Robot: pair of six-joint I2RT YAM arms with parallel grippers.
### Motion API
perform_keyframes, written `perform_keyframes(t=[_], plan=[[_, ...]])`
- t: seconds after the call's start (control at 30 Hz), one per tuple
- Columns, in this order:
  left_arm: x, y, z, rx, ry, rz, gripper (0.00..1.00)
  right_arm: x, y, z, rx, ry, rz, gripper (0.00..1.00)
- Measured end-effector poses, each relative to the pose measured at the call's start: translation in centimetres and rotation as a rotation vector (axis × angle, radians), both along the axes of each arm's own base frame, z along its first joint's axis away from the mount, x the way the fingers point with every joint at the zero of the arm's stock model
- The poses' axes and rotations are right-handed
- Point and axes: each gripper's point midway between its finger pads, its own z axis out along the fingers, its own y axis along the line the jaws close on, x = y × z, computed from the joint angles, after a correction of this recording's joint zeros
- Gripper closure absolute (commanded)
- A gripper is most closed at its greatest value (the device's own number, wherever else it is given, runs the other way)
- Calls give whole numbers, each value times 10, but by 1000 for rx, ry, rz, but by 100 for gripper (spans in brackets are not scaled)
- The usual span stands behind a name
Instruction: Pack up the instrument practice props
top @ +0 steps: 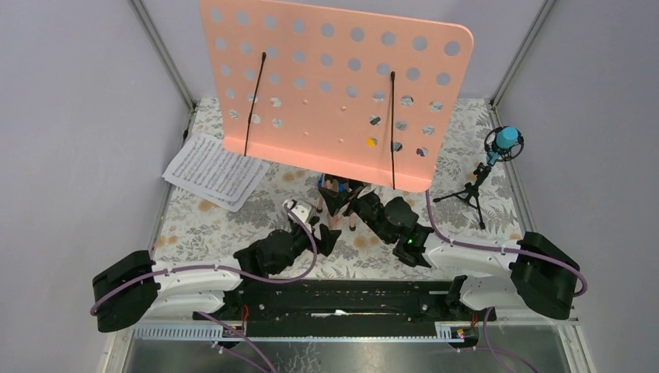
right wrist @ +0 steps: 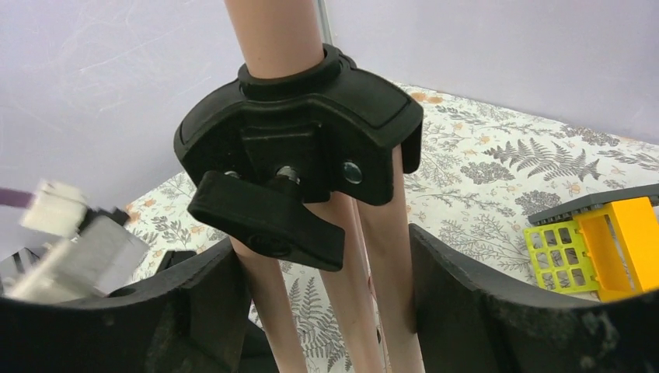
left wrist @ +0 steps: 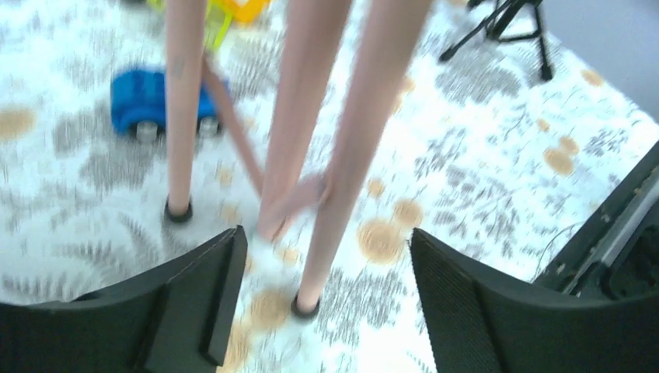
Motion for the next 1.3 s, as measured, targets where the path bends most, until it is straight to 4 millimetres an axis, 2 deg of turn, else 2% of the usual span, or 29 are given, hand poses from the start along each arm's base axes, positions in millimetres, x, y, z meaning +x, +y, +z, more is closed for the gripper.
perform_keyframes(t=[0.07, 0.13, 0.23, 0.27, 0.3, 0.43, 0.77, 1.07, 1.3], plan=[[-7, 14, -25, 43, 55, 15, 5, 1, -1, 0, -1, -1, -5, 54], [-12, 25, -37, 58, 85, 31, 2, 1, -1, 0, -3, -3, -8, 67], [-14, 32, -31, 22, 89, 45, 1, 2, -1, 0, -7, -6, -8, 91], [-14, 33, -26, 2, 83, 49, 1, 2, -1, 0, -8, -7, -8, 98], [-14, 34, -21, -12, 76, 51, 1, 2, -1, 0, -10, -9, -8, 100], [-13, 36, -9, -43, 51, 55, 1, 1, 0, 0, -14, -14, 0, 100], [-6, 37, -3, 69, -71, 34, 1, -13, 1, 2, -44, -10, 78, 100], [-2, 16, 10, 97, -161, -30, 1, -29, -4, 2, -71, 3, 142, 100], [8, 1, 6, 139, -204, -37, 1, -36, -3, 2, -91, 6, 178, 100]])
